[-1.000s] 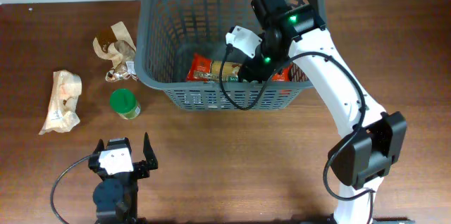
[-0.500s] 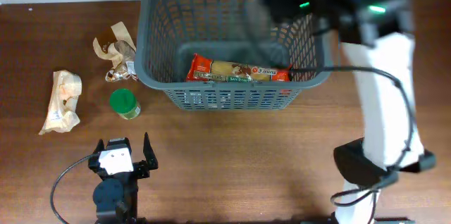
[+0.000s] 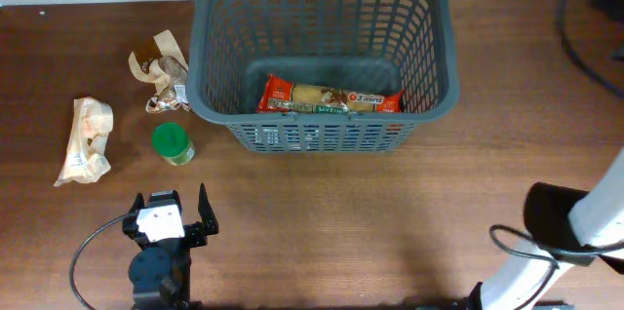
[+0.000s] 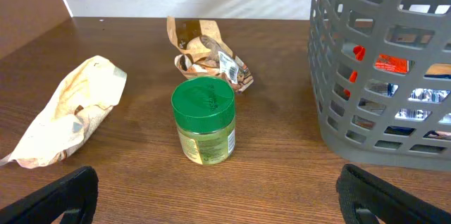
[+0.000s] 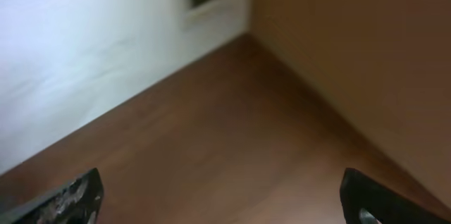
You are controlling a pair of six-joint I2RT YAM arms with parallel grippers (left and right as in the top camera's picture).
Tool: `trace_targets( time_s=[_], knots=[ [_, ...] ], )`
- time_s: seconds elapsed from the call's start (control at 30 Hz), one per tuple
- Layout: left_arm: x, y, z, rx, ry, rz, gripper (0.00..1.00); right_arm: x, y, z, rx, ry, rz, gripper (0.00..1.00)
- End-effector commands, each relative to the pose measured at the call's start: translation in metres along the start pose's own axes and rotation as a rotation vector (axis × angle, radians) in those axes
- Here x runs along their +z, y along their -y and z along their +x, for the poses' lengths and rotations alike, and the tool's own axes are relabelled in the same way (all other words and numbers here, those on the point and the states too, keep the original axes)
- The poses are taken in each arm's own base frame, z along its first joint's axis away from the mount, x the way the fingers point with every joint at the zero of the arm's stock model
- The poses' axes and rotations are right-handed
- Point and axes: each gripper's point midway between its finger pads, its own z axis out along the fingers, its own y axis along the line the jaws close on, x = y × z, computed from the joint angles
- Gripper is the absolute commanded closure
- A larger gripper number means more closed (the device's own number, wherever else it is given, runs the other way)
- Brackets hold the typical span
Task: Pack container
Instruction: 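Release the tissue box and withdraw the right gripper to the side, then move the left gripper over the green-lidded jar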
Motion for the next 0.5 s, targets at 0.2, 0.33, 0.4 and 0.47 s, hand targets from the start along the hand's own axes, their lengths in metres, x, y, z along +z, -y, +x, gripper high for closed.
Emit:
trace_targets(
  time_s=[0.2,0.33,0.4,0.47],
  knots=[
    [0.0,0.003,0.001,0.017,0.001,0.012,0.01,0.02,0.053,0.001,0.113,-0.039,0.144,0.01],
    [0.0,0.003,0.001,0.017,0.001,0.012,0.01,0.02,0.053,0.001,0.112,-0.039,0.144,0.01],
    [0.0,0.002,0.001,0.017,0.001,0.012,0.01,0.02,0.054,0.001,0.112,-0.039,0.144,0.01],
    [0.0,0.003,0.001,0.017,0.001,0.012,0.01,0.02,0.054,0.001,0.112,-0.039,0.144,0.01]
  ],
)
